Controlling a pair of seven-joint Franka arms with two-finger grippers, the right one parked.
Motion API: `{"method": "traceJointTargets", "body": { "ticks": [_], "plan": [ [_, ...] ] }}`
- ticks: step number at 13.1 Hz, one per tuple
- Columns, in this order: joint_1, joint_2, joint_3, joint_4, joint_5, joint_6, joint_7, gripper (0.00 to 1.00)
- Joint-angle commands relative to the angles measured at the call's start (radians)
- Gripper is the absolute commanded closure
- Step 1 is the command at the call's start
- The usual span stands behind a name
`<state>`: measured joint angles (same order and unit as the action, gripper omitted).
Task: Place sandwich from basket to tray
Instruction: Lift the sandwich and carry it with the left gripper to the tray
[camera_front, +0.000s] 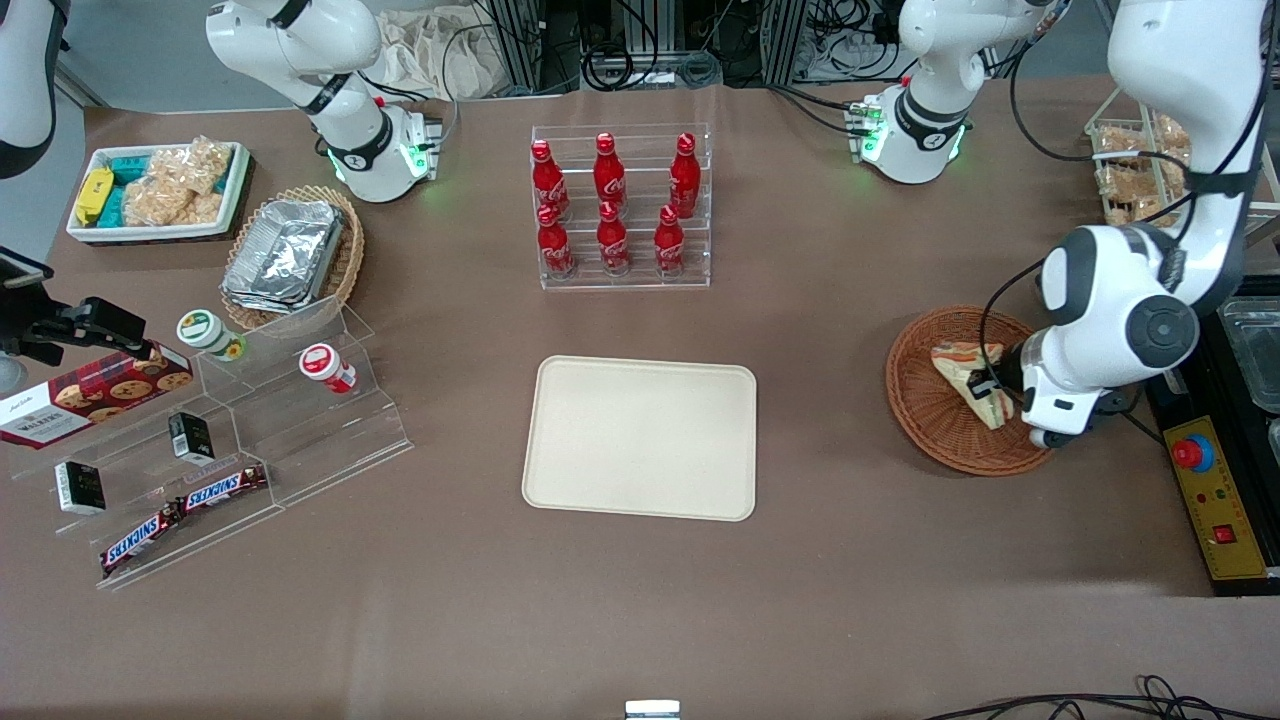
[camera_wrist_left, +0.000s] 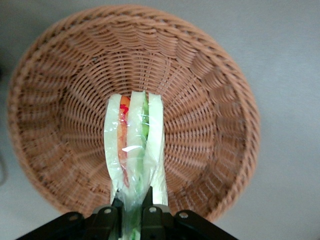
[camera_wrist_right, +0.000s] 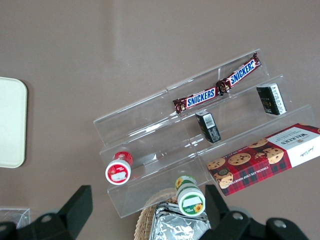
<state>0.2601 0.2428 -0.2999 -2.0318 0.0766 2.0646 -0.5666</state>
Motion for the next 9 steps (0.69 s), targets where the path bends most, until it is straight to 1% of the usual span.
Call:
{"method": "traceJointTargets", "body": {
  "ticks": [1, 3, 5, 7, 8, 9],
  "plan": [
    [0.002, -0.019, -0.048, 0.228, 0.002, -0.255, -0.012, 0.98],
    [-0.002, -0.008, -0.059, 0.399, -0.006, -0.409, -0.009, 0.98],
    [-0.002, -0.008, -0.091, 0.510, -0.005, -0.451, -0.006, 0.98],
    [-0.004, -0.008, -0.134, 0.550, -0.003, -0.451, 0.004, 0.98],
    [-0.004, -0.008, -0.165, 0.547, -0.004, -0.449, 0.040, 0.97],
    [-0.004, 0.001, -0.204, 0.538, -0.006, -0.448, 0.081, 0.95]
  ]
}}
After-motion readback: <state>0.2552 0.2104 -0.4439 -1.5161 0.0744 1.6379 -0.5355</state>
